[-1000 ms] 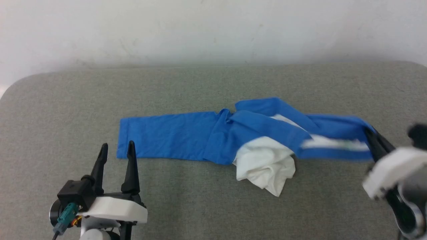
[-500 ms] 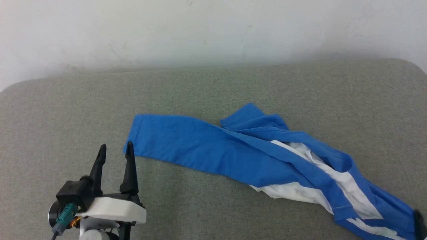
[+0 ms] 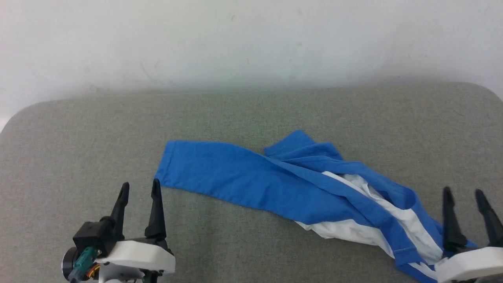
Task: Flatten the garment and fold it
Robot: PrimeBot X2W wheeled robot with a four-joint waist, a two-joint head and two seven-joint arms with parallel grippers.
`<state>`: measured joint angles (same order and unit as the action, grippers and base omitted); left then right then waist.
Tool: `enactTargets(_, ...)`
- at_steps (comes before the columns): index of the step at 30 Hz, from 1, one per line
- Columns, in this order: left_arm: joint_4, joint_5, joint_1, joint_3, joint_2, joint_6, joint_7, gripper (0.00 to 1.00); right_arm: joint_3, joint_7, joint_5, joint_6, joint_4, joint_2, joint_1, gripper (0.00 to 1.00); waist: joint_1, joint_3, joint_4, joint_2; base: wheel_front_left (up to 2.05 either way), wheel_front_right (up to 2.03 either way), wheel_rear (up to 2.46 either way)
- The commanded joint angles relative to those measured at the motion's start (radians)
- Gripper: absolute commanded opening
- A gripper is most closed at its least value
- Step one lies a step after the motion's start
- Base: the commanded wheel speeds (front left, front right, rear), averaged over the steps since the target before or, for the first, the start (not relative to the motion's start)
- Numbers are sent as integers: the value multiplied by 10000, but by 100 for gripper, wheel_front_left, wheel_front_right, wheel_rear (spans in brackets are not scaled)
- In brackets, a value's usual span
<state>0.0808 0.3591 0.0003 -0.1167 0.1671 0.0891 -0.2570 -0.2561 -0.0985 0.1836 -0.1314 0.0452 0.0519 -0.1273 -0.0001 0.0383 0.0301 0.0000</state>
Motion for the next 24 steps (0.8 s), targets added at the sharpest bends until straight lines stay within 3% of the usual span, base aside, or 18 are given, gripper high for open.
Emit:
enactTargets(1,41,-70,158,-2,33,59,-42,100,286,-65,-172,7,185,-15,-88,100,1,-66,31,0,0,0,0)
enactTargets(8,90,-200,218,-256,118,101,289,100,1635,140,-338,7,705,-16,-385,100,1,-185,-76,0,0,0,0)
enactTargets(14,337,-416,-563,-823,-38,51,939,100,2093,288,-349,7,1133,-16,-513,100,1,127,-179,0,0,0,0)
enactTargets(24,2408,-751,-4535,-2363,-324,-1317,3235,100,2239,394,-399,7,1375,-16,91,100,1,1282,-518,0,0,0,0)
